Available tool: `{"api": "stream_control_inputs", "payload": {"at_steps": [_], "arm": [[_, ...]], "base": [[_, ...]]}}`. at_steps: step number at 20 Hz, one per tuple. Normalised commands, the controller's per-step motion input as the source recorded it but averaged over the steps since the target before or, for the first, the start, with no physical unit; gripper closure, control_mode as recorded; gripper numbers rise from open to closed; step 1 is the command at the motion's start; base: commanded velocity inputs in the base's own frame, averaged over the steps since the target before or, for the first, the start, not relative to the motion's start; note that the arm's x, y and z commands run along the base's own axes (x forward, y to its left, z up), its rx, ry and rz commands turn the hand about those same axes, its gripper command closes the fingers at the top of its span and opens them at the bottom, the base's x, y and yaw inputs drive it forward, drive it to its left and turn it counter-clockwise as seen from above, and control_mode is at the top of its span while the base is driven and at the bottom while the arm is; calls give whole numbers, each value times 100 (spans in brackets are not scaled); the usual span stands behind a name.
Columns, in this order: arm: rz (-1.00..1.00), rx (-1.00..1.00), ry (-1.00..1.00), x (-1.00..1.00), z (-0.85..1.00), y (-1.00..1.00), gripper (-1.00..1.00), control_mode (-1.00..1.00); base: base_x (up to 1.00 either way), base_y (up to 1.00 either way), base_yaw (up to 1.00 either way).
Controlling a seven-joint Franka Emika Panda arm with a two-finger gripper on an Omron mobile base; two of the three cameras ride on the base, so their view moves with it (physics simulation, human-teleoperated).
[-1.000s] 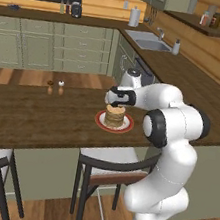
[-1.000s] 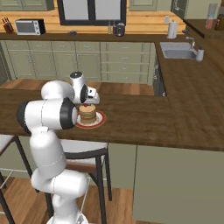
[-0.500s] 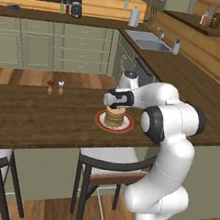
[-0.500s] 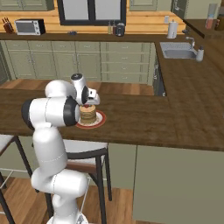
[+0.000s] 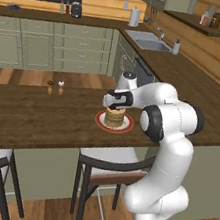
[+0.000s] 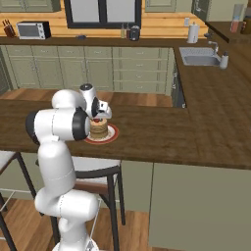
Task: Take the strawberry from the fridge and place it on top of the pancake, located on the dining counter.
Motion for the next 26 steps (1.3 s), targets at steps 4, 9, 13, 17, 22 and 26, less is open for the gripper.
{"api": "stream_control_inputs", "payload": {"at_steps": [4, 9, 13, 17, 22, 26], "arm": [[0, 0, 0, 0, -8, 0, 100, -100], [0, 0, 0, 0, 0, 0, 100, -100], [0, 0, 0, 0, -1, 0, -100, -100], [0, 0, 0, 0, 0, 0, -100, -100], [0, 0, 0, 0, 0, 0, -100, -100], [0, 0, 0, -1, 25, 0, -100, -100]], "base": [[0, 0, 0], [0, 0, 0], [0, 0, 0], [0, 0, 0], [0, 0, 0], [0, 0, 0]]}}
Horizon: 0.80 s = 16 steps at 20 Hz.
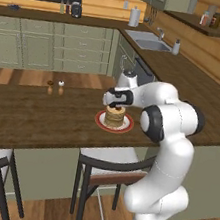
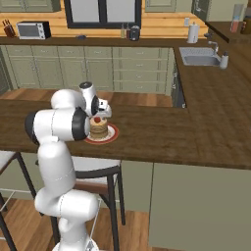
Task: Take the strawberry from the fridge and place it on top of the pancake, located on the dining counter.
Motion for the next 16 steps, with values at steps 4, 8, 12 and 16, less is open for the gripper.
{"api": "stream_control_inputs", "payload": {"at_steps": [4, 8, 12, 16], "arm": [[0, -3, -8, -43, 39, 17, -100, -100], [0, -3, -18, -98, 44, 15, -100, -100], [0, -1, -24, -100, 43, 7, -100, -100], [0, 0, -14, -100, 56, 0, -100, -100]], "base": [[0, 0, 0], [0, 0, 0], [0, 0, 0], [0, 0, 0]]}}
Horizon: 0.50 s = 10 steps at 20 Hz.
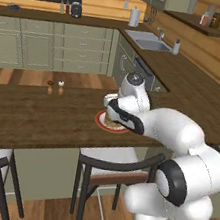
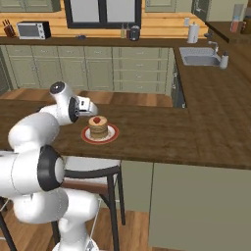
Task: Take the strawberry from the fridge and place it on top of the pancake, located on the dining counter.
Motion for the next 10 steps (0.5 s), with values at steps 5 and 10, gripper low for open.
{"api": "stream_control_inputs", "payload": {"at_steps": [5, 10], "arm": [[0, 0, -11, -100, 65, 0, -100, -100], [0, 0, -2, -100, 72, 19, -100, -100]], "base": [[0, 0, 0], [0, 0, 0]]}}
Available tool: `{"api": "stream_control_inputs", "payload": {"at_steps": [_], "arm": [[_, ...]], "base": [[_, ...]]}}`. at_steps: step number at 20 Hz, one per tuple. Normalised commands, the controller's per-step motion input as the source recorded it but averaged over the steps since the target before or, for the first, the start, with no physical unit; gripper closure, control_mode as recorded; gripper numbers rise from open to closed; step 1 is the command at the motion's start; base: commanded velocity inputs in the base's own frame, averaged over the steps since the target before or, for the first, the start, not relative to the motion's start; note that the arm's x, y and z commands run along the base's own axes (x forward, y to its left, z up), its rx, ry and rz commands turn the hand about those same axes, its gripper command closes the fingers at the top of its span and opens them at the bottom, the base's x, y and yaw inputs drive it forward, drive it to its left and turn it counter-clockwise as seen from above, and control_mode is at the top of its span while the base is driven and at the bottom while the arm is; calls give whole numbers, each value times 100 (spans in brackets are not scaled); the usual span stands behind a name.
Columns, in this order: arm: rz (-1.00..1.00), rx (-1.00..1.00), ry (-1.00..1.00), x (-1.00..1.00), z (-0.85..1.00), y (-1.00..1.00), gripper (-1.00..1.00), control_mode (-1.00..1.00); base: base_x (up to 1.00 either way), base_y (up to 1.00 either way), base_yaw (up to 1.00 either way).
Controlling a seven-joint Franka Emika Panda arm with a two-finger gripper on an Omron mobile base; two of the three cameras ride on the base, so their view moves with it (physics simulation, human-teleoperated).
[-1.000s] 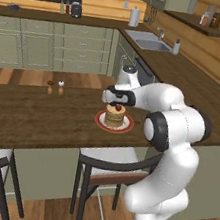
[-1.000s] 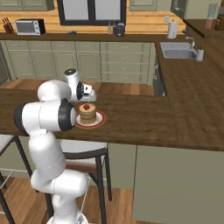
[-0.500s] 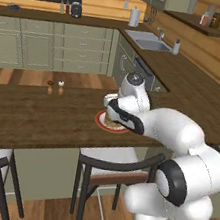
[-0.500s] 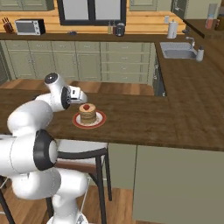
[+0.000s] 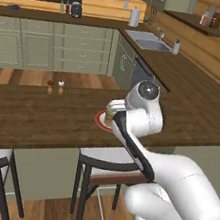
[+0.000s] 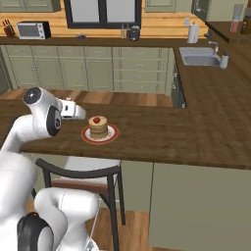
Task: Take the strawberry from the fridge and place it on top of the pancake, located on the dining counter.
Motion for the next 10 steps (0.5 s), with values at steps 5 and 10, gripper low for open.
{"api": "stream_control_inputs", "payload": {"at_steps": [5, 10], "arm": [[0, -1, 8, -88, 52, 50, -100, -100], [0, -17, 14, -46, 23, 94, -100, -100]], "base": [[0, 0, 0], [0, 0, 0]]}}
